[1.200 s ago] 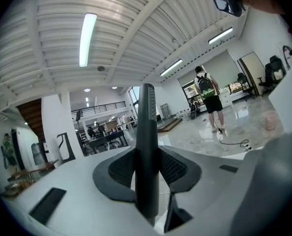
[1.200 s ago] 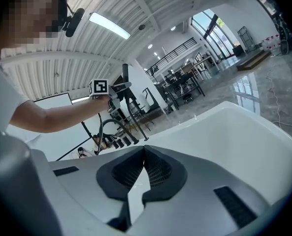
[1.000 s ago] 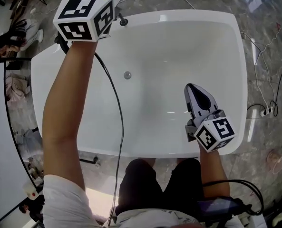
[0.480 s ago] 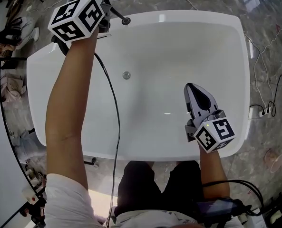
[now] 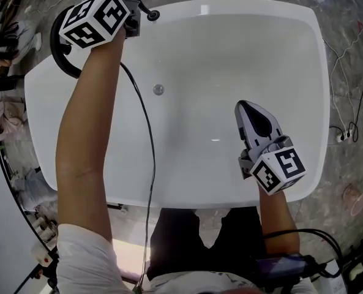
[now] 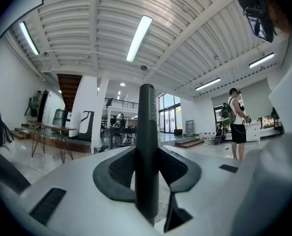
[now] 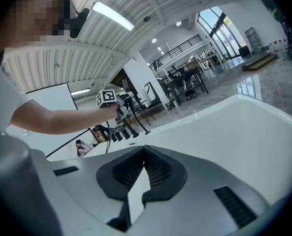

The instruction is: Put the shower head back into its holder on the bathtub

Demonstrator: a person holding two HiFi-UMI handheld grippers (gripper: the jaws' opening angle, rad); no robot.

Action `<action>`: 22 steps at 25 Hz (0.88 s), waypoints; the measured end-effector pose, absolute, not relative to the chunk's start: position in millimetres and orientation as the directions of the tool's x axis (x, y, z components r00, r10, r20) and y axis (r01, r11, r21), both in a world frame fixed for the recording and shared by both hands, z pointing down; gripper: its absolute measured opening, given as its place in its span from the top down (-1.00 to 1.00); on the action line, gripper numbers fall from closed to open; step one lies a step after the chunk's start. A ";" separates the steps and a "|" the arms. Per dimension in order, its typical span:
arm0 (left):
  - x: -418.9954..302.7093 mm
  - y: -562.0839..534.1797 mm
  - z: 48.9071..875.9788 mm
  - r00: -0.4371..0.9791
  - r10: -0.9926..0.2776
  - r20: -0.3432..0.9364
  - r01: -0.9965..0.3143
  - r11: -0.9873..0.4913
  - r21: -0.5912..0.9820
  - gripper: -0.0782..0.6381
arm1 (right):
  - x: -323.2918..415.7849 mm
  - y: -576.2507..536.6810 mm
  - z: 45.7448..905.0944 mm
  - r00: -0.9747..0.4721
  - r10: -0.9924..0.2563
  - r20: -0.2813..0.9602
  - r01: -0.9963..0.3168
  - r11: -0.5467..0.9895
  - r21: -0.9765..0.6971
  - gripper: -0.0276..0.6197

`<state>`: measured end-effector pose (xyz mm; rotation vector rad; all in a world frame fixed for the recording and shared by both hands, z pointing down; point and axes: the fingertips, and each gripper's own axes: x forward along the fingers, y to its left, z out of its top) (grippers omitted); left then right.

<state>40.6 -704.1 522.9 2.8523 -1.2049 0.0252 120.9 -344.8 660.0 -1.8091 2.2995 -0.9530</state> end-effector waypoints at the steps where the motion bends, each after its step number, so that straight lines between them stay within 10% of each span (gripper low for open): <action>1: 40.6 -706.2 529.0 0.693 -0.720 0.032 -0.721 -0.692 0.044 0.38 | 120.3 -344.6 663.9 -0.312 -0.896 0.315 -0.857 0.122 -0.501 0.88; 22: 16.8 -732.9 627.6 0.647 -0.763 0.004 -0.759 -0.643 0.103 0.38 | 119.1 -404.2 699.0 -0.355 -0.894 0.275 -0.916 0.273 -0.293 0.88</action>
